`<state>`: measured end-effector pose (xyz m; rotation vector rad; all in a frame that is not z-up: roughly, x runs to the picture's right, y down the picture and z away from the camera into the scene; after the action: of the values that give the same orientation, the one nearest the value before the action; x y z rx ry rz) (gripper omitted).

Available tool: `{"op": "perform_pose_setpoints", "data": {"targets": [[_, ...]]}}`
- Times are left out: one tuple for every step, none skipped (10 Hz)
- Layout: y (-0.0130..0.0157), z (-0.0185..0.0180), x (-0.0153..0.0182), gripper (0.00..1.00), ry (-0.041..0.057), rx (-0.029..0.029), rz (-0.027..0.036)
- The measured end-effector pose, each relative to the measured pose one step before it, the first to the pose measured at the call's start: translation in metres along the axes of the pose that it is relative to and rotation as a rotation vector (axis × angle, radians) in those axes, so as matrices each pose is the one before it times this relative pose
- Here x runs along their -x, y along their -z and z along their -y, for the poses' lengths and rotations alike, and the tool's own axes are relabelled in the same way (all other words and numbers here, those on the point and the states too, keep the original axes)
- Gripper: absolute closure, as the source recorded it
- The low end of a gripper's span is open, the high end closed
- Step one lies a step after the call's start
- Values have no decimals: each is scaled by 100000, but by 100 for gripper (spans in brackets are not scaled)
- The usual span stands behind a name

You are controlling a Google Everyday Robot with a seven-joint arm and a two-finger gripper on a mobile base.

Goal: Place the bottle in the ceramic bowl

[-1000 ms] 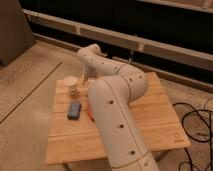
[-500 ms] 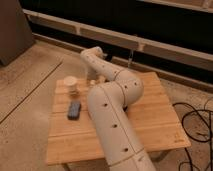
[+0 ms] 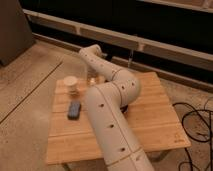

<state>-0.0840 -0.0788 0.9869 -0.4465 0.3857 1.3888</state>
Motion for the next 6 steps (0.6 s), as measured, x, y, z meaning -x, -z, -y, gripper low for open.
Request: {"op": "perform_pose_setpoints", "data": {"targets": [[2203,-215,964,100,3080,-1723,4974],[2762,-256,940,100,3816,-1544,6249],[2467,-500,409,100,2867,-322,5610],[2420,-644,-357,100,1943,838,5543],[1949,-671,-1040,100,391,1740,4251],[2545,-1055,-2564,100,-1138,3559,5462]]}}
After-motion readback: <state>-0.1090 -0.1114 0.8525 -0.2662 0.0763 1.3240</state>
